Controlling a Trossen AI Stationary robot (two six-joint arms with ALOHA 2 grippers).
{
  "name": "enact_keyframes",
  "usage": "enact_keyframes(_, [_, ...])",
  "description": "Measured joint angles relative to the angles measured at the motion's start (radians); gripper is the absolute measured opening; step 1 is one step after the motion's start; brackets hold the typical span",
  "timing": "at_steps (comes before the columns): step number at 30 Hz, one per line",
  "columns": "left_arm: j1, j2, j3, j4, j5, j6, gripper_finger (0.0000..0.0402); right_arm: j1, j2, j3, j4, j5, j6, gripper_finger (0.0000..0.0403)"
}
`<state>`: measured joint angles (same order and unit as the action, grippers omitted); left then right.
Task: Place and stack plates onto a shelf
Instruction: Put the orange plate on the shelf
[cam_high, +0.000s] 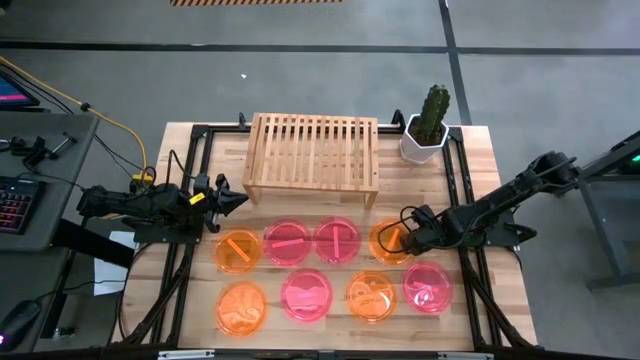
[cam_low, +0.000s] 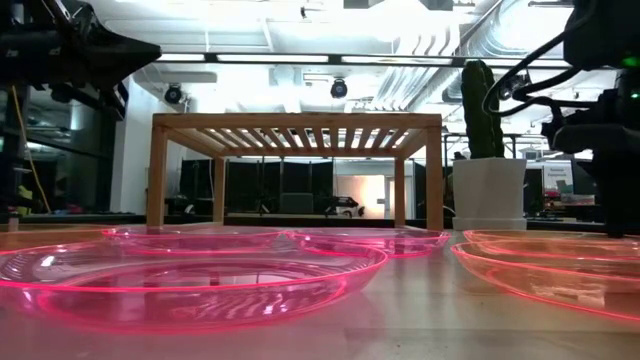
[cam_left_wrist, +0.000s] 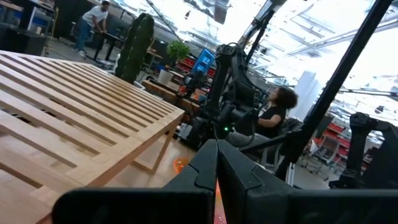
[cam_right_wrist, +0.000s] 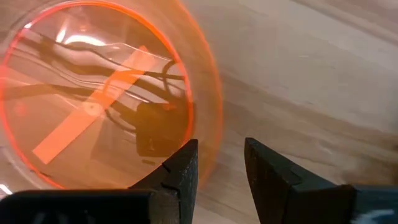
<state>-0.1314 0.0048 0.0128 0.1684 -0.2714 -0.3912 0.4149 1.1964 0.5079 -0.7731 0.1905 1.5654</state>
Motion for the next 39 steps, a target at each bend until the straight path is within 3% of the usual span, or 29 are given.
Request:
enact_keyframes(32, [0.000,0.000,0.000,0.000,0.000,0.001,0.0001,0.000,0.005,0.000,0.028,0.005,0.008,0.0112])
enact_keyframes(39, [0.000,0.000,0.000,0.000,-0.001,0.001,0.0001,-0.002,0.077,0.001,0.048,-0.011,0.006,0.0112])
